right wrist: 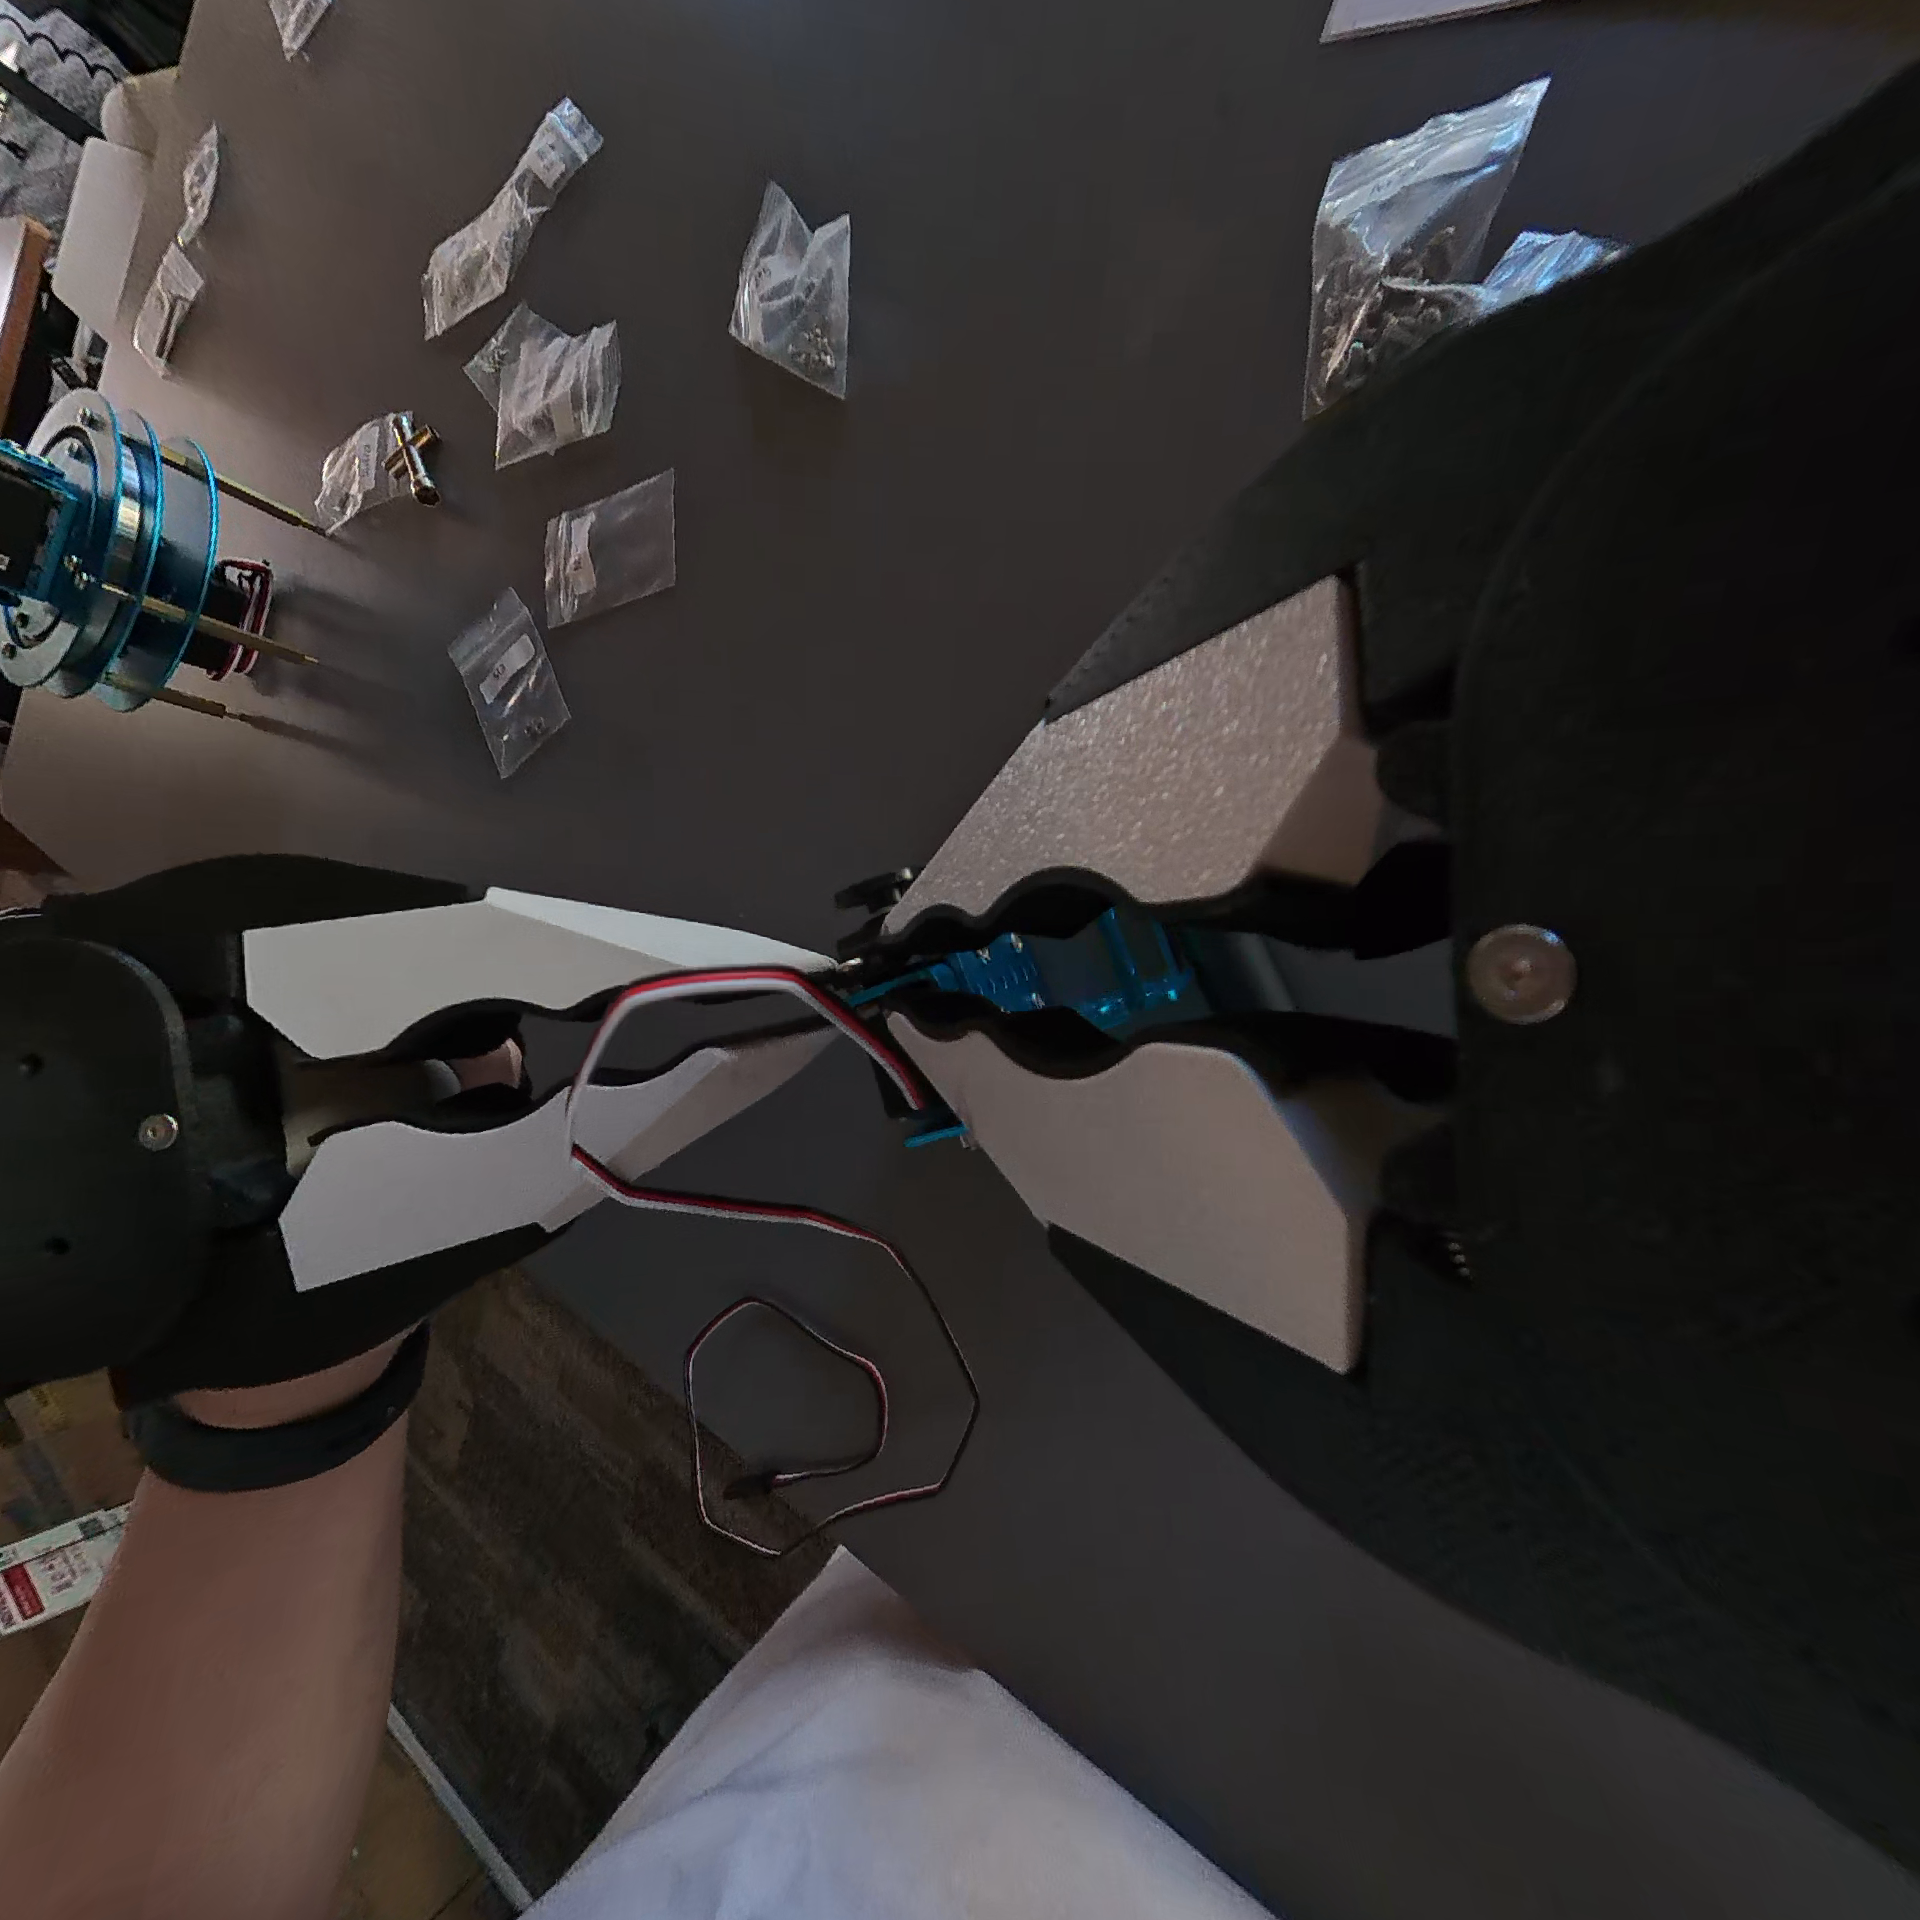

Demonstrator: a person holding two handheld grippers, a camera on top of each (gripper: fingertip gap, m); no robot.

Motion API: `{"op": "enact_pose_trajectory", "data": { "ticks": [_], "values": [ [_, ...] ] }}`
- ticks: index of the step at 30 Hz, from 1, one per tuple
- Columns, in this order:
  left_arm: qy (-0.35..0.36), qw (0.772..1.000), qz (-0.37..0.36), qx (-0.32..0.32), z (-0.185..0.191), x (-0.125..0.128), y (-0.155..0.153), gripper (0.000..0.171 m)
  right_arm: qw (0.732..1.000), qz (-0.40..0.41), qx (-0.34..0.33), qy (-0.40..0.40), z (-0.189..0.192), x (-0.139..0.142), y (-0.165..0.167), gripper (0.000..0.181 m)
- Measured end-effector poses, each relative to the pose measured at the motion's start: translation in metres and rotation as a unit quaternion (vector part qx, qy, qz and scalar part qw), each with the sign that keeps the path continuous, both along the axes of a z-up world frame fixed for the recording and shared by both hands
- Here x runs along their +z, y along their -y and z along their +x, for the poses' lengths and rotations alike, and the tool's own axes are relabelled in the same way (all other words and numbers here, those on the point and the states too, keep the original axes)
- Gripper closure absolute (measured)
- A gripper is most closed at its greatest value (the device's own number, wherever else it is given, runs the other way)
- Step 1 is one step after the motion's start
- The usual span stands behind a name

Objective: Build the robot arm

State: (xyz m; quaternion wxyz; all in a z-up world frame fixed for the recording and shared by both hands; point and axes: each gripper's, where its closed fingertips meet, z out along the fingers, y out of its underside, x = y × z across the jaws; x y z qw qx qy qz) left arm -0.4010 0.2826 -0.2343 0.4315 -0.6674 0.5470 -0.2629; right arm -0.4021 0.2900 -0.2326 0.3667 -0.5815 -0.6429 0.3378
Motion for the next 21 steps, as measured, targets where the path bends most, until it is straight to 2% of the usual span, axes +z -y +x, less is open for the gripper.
{"op": "enact_pose_trajectory", "data": {
  "ticks": [7,10,15,21],
  "values": [
    [0.026,0.999,-0.022,-0.01,0.0017,0.0,0.0046,0.166,1.0,-0.011,0.013,-0.007,0.0015,-0.0003,0.0038,0.175],
    [0.043,0.998,-0.045,-0.012,0.0012,0.0,0.0069,0.152,1.0,-0.012,0.013,-0.009,0.0023,0.0001,0.0032,0.174],
    [0.03,1.0,0.005,0.007,0.0015,-0.0022,0.0045,0.16,0.999,-0.021,0.017,-0.018,0.0039,0.0012,0.0034,0.174],
    [0.057,0.998,0.006,0.017,0.004,0.003,0.0043,0.158,1.0,-0.017,0.02,-0.015,0.0041,0.0003,0.0046,0.174]
  ]
}}
